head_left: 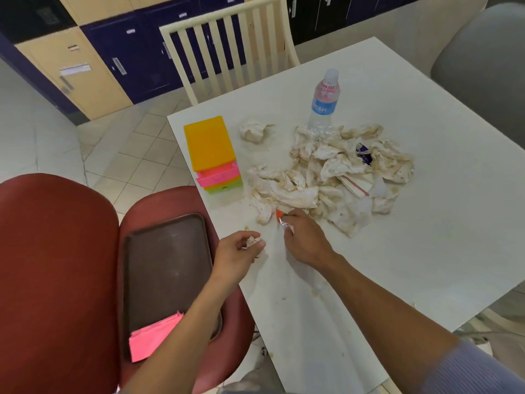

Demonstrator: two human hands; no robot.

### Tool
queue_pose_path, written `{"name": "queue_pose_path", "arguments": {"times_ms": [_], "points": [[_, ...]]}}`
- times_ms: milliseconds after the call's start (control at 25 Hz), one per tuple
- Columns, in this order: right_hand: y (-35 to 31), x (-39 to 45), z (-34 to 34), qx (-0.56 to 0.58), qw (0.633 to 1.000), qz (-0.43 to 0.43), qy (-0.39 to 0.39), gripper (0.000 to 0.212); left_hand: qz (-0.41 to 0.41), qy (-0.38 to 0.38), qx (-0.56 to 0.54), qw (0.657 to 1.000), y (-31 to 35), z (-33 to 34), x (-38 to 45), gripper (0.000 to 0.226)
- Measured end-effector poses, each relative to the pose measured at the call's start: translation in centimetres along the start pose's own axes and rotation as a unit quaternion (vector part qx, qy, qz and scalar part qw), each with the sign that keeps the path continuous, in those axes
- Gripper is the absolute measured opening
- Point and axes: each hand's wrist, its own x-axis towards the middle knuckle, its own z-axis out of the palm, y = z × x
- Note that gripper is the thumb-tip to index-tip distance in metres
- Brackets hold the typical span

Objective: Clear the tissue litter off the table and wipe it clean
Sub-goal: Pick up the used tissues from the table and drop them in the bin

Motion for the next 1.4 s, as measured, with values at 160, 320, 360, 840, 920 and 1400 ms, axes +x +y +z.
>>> {"name": "queue_pose_path", "arguments": {"times_ms": [160,320,360,840,920,1400], "points": [[0.8,-3.0,-2.7,0.162,0.978,0.077,0.103,0.014,-0.008,-0.003,0.0,1.0,0.9,1.7,-1.8,0.018],[4.0,-8.0,-5.9,0.264,0.938,0.147,0.169,0.012,-0.002,-0.039,0.001,0.999,1.8,5.2,-4.2,0.015],[5.2,-9.7,-6.7,0.28,0.928,0.158,0.19,0.012,0.001,-0.052,0.003,0.999,1.9,6.5,-5.0,0.014],[23.6,-33.5,-12.0,0.305,0.808,0.382,0.329,0.006,0.031,-0.242,0.111,0.963,0.3,24.7,-17.3,0.014],[25.0,-36.0,-12.1,0.308,0.806,0.411,0.296,0.022,0.036,-0.261,0.145,0.954,-0.4,27.2,-19.0,0.017],[27.1,-39.9,-12.9,0.343,0.817,0.407,0.222,0.026,0.058,-0.335,0.244,0.908,-2.6,33.6,-23.4,0.05]]}}
